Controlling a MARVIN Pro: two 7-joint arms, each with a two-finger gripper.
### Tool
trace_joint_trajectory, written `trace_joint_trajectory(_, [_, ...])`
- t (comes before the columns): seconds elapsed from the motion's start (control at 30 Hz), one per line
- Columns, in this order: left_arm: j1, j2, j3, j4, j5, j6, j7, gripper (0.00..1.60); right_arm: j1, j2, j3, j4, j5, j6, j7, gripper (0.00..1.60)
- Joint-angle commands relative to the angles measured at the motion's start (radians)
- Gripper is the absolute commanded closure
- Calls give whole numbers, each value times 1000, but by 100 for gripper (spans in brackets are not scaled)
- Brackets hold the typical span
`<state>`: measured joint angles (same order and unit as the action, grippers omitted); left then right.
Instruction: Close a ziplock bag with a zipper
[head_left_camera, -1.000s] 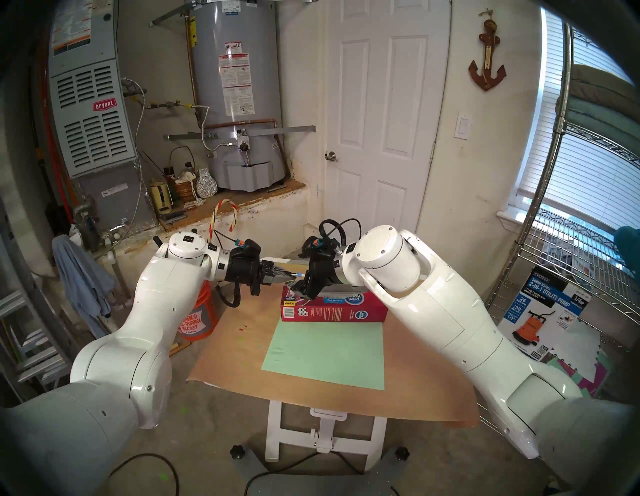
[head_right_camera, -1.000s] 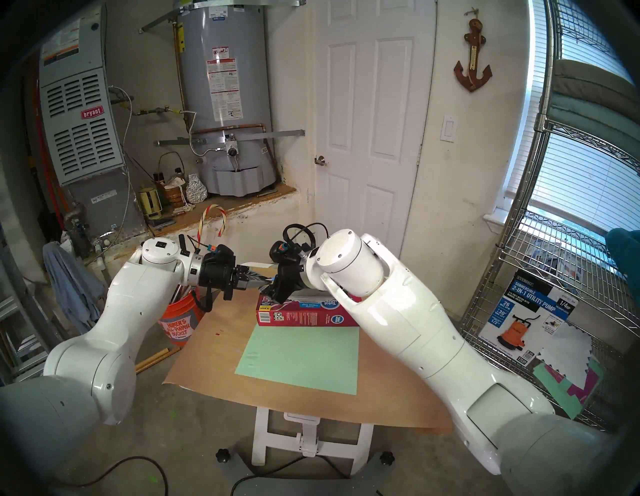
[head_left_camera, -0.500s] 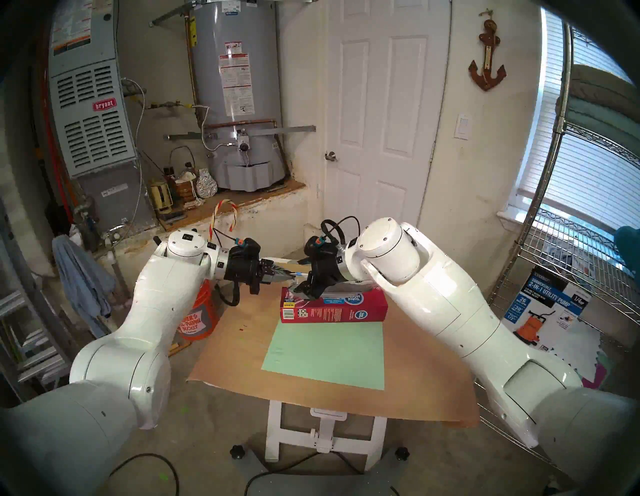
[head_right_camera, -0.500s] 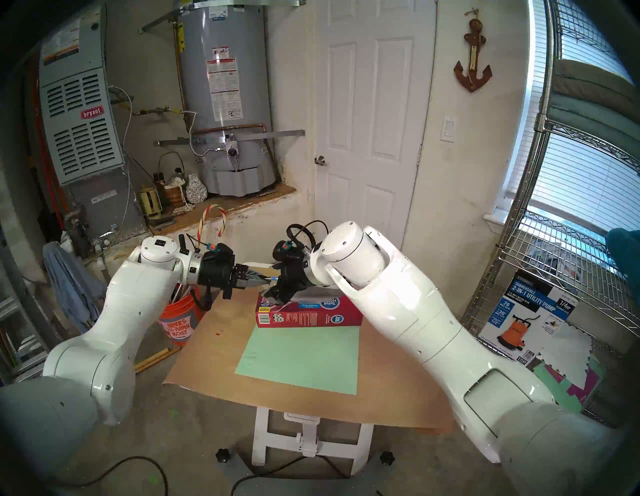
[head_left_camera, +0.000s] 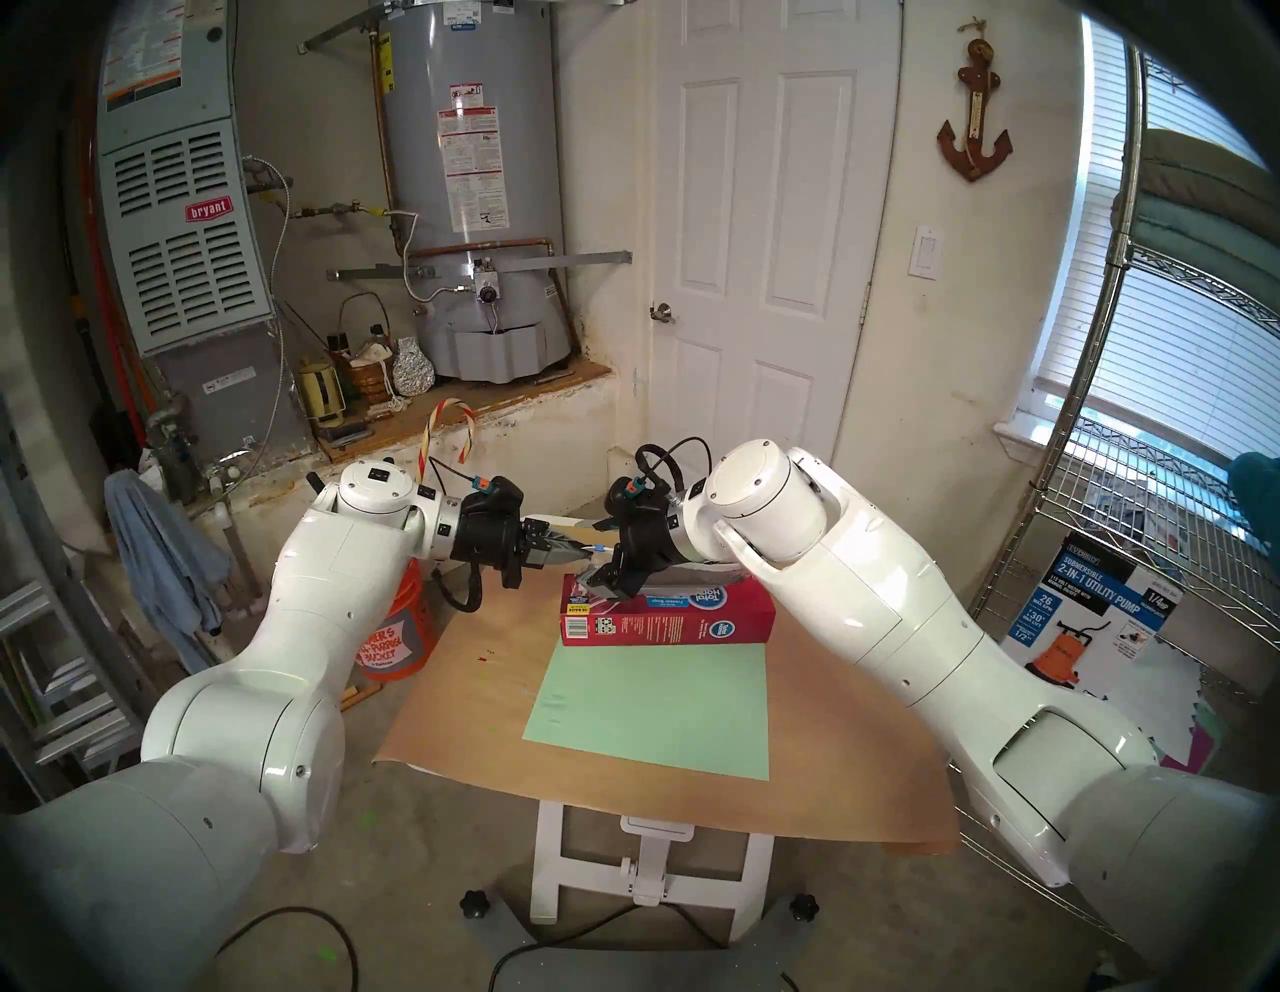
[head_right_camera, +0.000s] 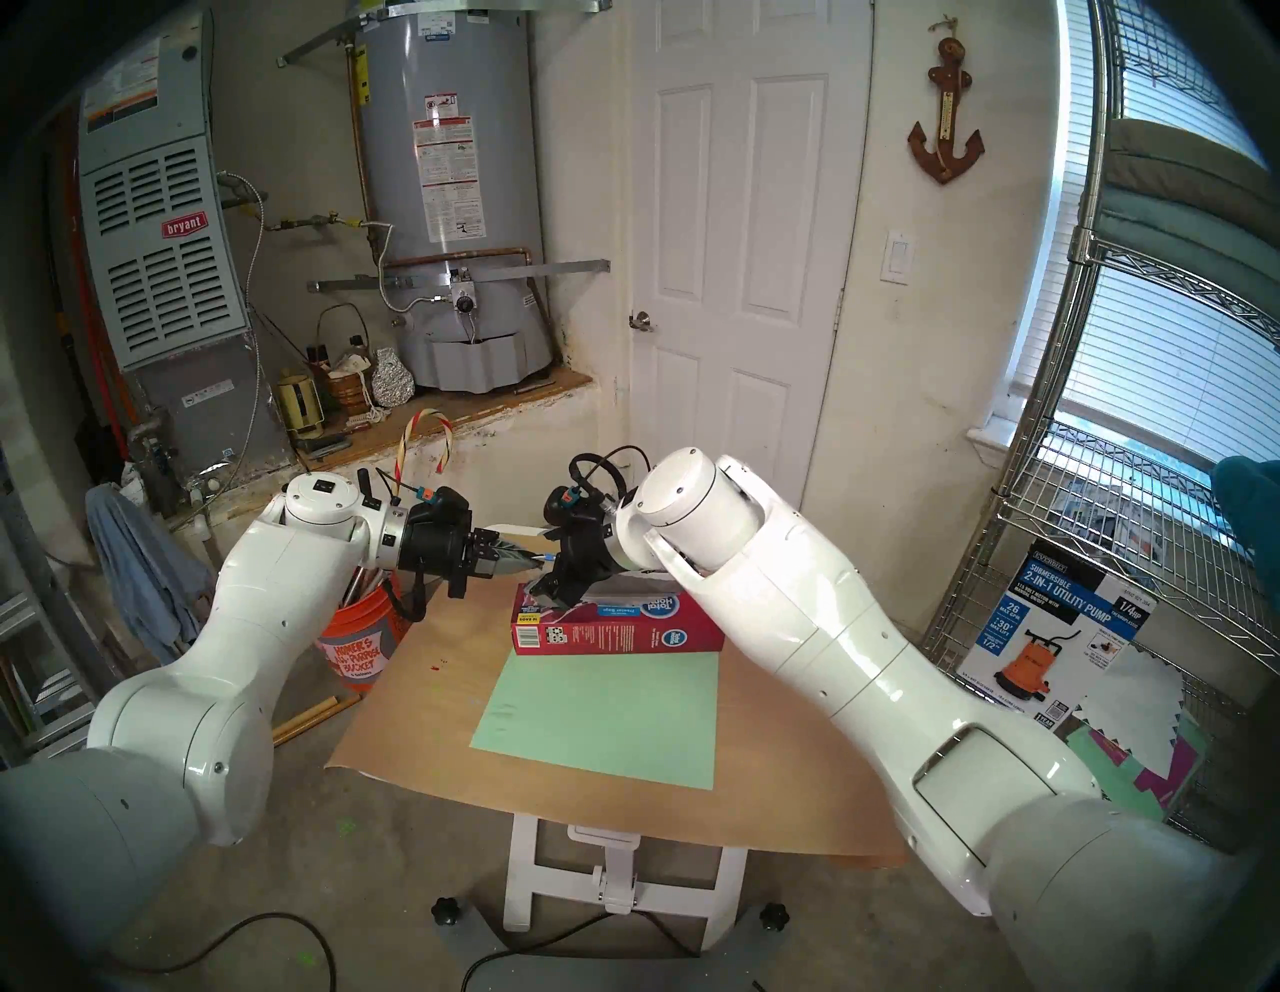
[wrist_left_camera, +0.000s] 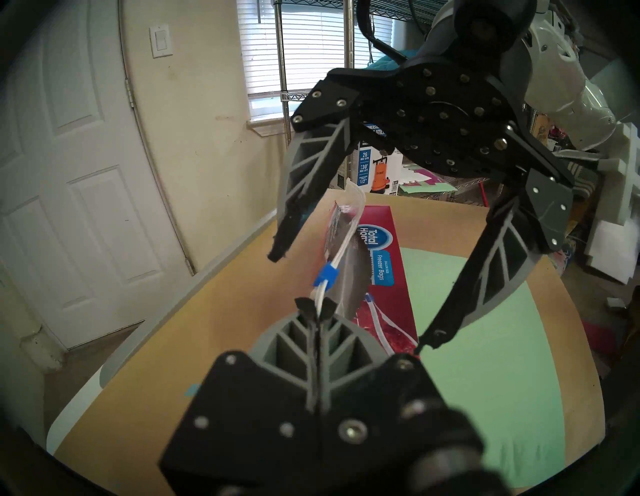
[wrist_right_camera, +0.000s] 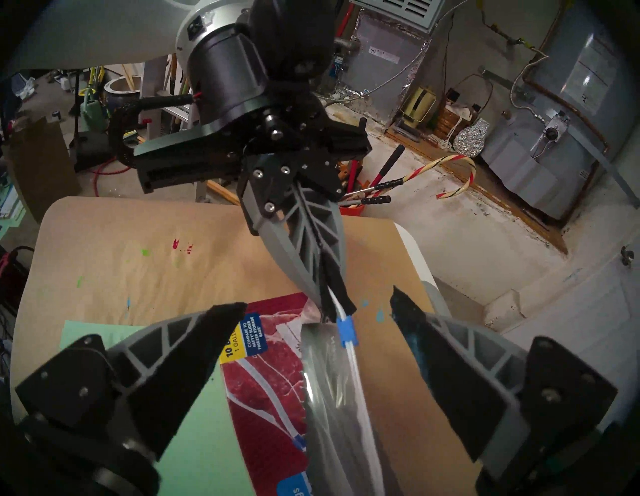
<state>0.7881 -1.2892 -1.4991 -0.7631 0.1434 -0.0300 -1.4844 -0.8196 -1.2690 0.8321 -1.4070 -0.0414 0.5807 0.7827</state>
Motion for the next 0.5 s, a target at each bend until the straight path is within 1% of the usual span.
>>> trace_joint_trajectory(0.0, [-34,3,-3,-5,-3,0,1,160,45,-39,2,8,-5,-23,-7,41])
trace_joint_trajectory(0.13, [-38,7,-5,0,-2,-2,1,160,49,-32,-2,17,-14,-28,2,51])
trace_joint_trajectory(0.17, [-39,8,-5,1,-1,-3,1,160,48,-31,-2,17,-15,-28,3,51])
trace_joint_trajectory(0.23, [-42,9,-5,3,-1,-3,1,160,47,-27,-5,18,-20,-30,6,43])
trace_joint_trajectory(0.37, [-47,12,-6,9,-2,-5,1,160,41,-24,-7,22,-27,-36,6,49])
trace_joint_trajectory(0.43, [-49,12,-6,12,-2,-7,1,160,41,-25,-7,27,-30,-41,4,47])
trace_joint_trajectory(0.47, [-50,13,-6,14,-2,-7,1,160,40,-26,-6,29,-32,-43,4,51])
